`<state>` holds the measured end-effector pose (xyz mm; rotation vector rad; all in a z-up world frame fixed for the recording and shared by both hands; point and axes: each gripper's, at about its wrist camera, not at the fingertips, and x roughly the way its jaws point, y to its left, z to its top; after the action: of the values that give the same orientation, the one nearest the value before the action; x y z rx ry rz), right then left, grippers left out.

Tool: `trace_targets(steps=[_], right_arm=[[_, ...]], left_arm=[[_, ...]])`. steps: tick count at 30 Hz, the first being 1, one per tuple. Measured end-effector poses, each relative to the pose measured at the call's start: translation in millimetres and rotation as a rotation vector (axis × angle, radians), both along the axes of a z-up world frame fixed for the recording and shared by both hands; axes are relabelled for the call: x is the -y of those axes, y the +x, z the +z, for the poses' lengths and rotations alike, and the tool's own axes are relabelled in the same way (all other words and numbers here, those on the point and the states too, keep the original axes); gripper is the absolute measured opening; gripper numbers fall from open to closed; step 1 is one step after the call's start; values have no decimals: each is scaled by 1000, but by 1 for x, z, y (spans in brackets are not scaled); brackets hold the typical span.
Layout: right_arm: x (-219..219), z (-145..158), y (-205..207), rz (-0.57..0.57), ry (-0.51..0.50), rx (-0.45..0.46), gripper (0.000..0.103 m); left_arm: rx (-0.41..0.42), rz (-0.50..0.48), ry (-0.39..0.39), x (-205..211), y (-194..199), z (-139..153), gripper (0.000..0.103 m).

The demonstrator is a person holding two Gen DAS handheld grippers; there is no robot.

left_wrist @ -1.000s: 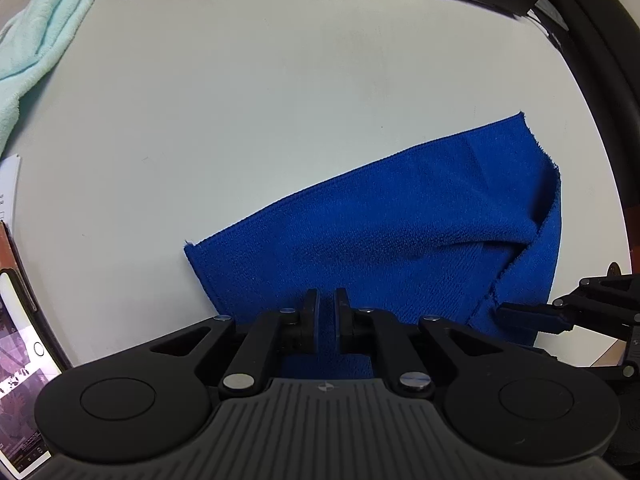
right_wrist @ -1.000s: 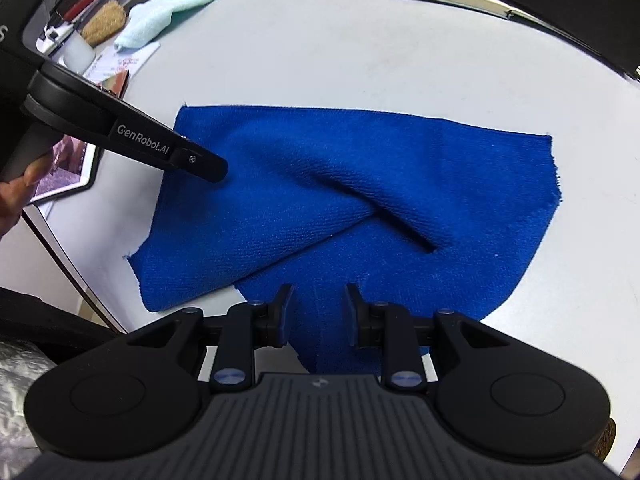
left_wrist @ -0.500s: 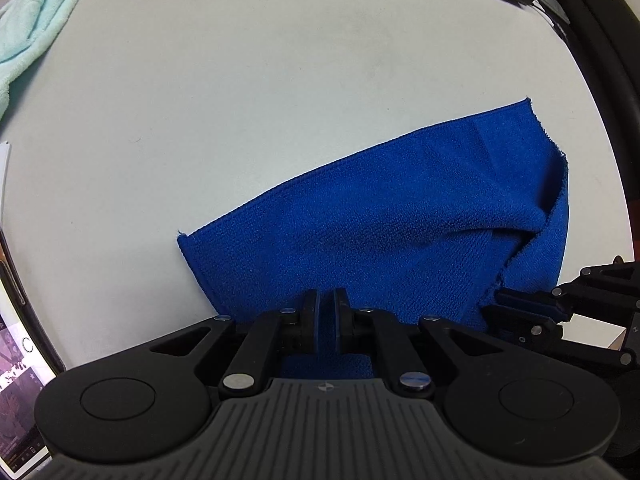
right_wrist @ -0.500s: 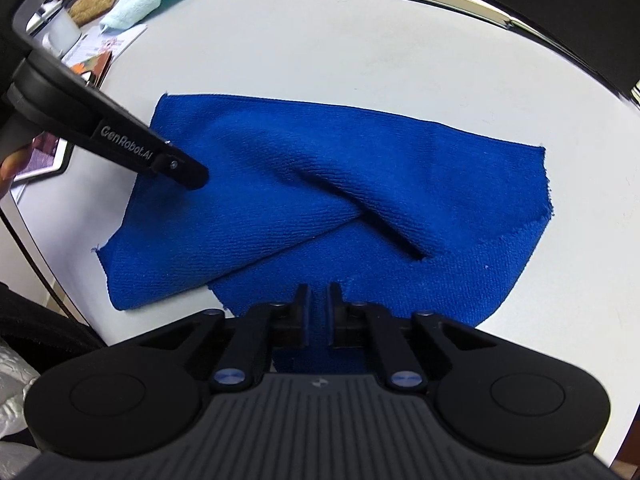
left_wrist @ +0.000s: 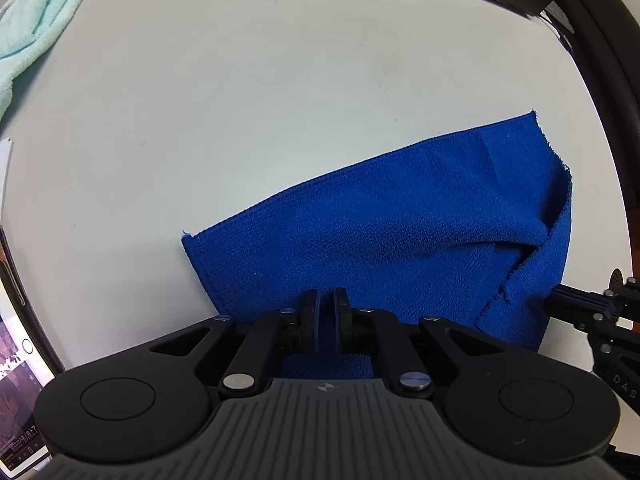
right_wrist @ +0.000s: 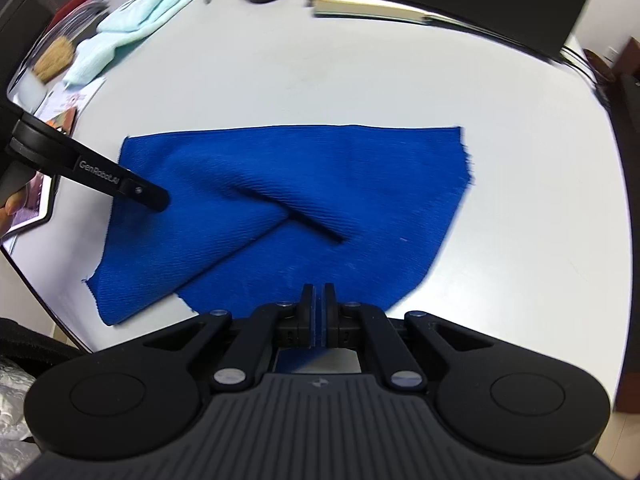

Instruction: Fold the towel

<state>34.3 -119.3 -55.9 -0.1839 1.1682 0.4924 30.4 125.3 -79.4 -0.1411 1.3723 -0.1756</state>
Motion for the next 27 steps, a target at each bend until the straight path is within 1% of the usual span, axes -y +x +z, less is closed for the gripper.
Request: trace_targets(steps=[5,6,15,17,18,19,27], right_arm=[[7,2,-3,6,24,-7,4],[5,2,-3,13,26,-9,6],[-15,-4,-2,93,28,-30,10],[-22,-6,-2,117,22,-32,15],[-25,-7,-2,130,18,-31,23],[-29,-8,-2,143,14,-30,27],[-50,-16,-5,212,-27,-18,26]], left_arm=[[0,-11,13,4,1,0,8],[1,-12,14,5,0,0,8],[-9,-5,5,3,2,1,9],[-11,0,4,3,1,0,9],[-10,-1,5,3,0,-3,9],[-10,-4,6,1,-1,-5,9],[-2,-5,6,0,-3,-8,9]])
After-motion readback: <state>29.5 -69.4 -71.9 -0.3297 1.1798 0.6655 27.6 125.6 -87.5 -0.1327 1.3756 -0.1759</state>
